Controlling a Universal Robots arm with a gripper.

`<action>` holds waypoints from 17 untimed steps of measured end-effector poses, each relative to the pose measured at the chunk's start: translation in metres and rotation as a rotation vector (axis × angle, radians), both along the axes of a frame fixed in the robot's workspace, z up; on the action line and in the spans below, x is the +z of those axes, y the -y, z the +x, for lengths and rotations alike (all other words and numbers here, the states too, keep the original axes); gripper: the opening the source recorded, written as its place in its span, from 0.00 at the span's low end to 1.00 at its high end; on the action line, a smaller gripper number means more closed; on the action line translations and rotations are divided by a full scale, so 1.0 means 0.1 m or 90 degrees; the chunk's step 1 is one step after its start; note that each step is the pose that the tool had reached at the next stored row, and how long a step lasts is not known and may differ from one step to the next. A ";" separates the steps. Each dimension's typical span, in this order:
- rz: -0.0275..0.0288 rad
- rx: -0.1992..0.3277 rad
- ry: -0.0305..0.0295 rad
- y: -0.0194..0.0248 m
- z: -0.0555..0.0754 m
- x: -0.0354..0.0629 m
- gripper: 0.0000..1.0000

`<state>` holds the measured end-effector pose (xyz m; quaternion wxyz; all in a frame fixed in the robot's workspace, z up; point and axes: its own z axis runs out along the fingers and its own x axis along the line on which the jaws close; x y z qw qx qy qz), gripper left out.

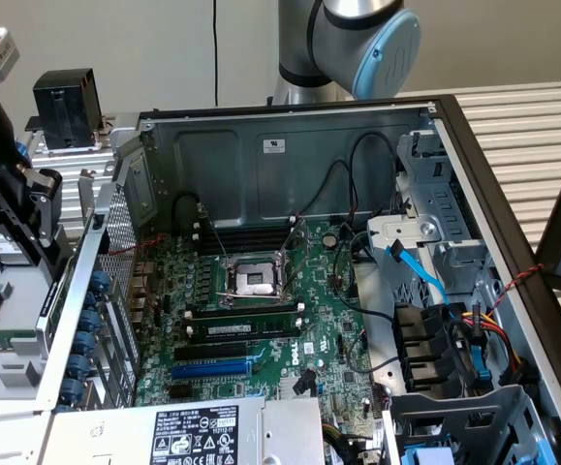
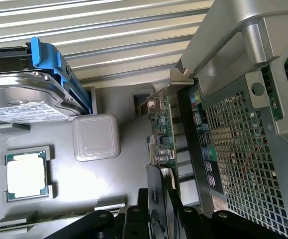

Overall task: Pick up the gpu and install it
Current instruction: 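Pick up the gpu and move the gpu toward the slot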

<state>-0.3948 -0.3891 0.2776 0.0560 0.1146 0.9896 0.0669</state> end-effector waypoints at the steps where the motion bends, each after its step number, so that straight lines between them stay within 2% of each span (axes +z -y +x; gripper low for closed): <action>1: -0.0001 -0.001 -0.0026 0.000 0.00 0.001 0.29; 4: -0.0001 -0.002 -0.0103 0.000 0.00 0.001 0.29; 8: -0.0001 -0.003 -0.0160 0.000 0.01 0.001 0.29; 13: -0.0015 -0.003 -0.0164 0.000 0.02 0.019 0.29; 15: -0.0021 -0.003 -0.0163 0.000 0.02 0.020 0.27; 16: -0.0023 -0.003 -0.0165 0.000 0.02 0.021 0.20; 17: -0.0024 -0.003 -0.0165 0.000 0.02 0.021 0.20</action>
